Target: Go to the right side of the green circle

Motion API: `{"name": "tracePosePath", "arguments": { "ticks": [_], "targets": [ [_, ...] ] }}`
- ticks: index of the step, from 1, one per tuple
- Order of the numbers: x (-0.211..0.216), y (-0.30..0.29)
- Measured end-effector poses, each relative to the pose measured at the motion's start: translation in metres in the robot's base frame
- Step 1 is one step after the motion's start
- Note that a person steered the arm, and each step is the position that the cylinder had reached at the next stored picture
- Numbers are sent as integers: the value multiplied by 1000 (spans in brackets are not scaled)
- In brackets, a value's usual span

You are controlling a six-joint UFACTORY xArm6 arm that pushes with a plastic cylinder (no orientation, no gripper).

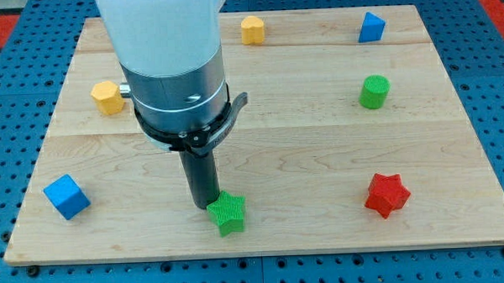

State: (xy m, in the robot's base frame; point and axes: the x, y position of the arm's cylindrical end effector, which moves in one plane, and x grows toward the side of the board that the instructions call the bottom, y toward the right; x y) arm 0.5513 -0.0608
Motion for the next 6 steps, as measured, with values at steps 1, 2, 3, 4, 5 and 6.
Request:
{"name": "tracePosePath", "arguments": {
  "ticks": [1,2,3,4,5,6],
  "targets": [
    [-2,0],
    [-5,-11],
    [-41,31],
    [-94,138],
    [-121,253],
    [-123,330]
  ]
}}
